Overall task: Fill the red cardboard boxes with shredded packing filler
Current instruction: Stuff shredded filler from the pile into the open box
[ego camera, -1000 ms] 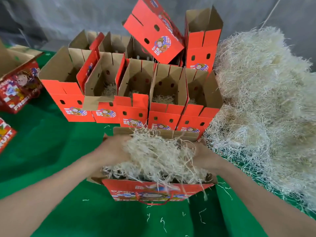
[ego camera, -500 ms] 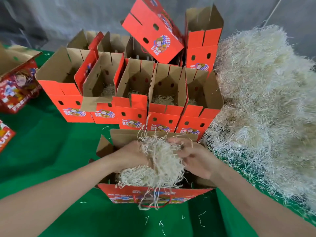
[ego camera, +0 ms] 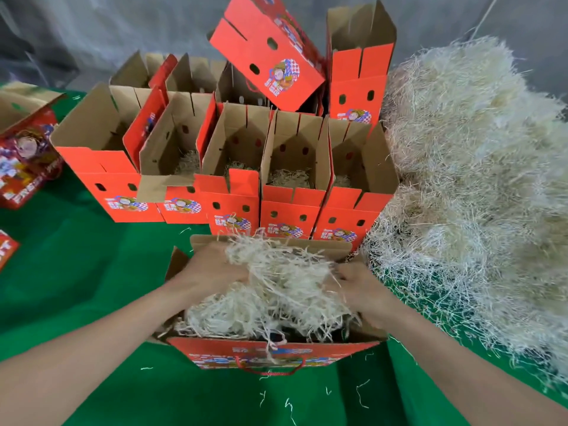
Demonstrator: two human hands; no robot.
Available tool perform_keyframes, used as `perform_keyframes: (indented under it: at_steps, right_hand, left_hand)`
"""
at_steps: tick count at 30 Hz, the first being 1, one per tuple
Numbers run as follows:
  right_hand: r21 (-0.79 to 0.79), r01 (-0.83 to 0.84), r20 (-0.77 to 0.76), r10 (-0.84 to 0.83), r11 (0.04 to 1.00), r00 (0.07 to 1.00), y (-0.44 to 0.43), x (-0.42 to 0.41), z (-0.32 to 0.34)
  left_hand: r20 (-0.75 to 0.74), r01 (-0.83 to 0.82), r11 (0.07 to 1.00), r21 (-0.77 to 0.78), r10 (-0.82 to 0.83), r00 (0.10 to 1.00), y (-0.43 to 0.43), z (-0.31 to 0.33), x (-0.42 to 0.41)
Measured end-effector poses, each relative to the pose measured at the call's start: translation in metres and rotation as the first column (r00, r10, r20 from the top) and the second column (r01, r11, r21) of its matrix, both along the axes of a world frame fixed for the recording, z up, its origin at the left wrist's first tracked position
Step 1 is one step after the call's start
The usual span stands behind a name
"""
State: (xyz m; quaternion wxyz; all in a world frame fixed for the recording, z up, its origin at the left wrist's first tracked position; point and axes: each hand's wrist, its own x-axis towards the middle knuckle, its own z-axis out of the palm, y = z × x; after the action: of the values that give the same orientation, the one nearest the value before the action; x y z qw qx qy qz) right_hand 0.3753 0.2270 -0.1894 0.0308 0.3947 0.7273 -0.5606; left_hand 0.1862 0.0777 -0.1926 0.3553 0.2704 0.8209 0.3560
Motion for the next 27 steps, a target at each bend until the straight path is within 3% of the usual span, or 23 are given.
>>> perform_keyframes:
  at_steps: [3, 9, 12, 14, 19, 24, 27]
  right_hand:
    - [0.08, 0.153, -0.011, -0.153, 0.985, 0.988, 0.021, 0.018, 0.001]
    - [0.021, -0.025, -0.095, 0.027, 0.999, 0.995, -0.004, -0.01, -0.003]
    - [-0.182, -0.016, -0.106, -0.004, 0.983, 0.994, -0.015, -0.021, -0.008]
    - [-0.331, 0.0, -0.109, -0.038, 0.944, 0.993, -0.008, -0.015, -0.005]
    - [-0.547, 0.214, -0.141, -0.341, 0.809, 0.929, 0.022, 0.014, -0.002]
    - [-0.453, 0.03, -0.131, -0.1, 0.891, 0.986, 0.001, -0.006, 0.003]
    - [-0.342, -0.038, -0.013, 0.036, 0.939, 0.999, -0.004, -0.002, 0.002]
  left_hand:
    - [-0.028, -0.03, 0.997, -0.065, 0.028, 0.999, -0.015, -0.001, -0.021]
    - [0.271, 0.23, 0.973, 0.006, -0.223, 0.936, 0.007, 0.001, 0.006]
    - [0.236, 0.257, 0.967, 0.006, -0.251, 0.939, 0.018, -0.003, 0.019]
    - [0.144, 0.17, 0.985, -0.005, -0.167, 0.975, 0.016, -0.008, 0.013]
    - [0.079, 0.071, 0.997, -0.022, -0.069, 0.994, -0.009, -0.013, -0.02]
    - [0.181, 0.113, 0.989, 0.094, -0.129, 0.975, 0.004, -0.01, 0.001]
    - [0.09, 0.142, 0.986, 0.087, -0.15, 0.985, 0.003, -0.002, 0.001]
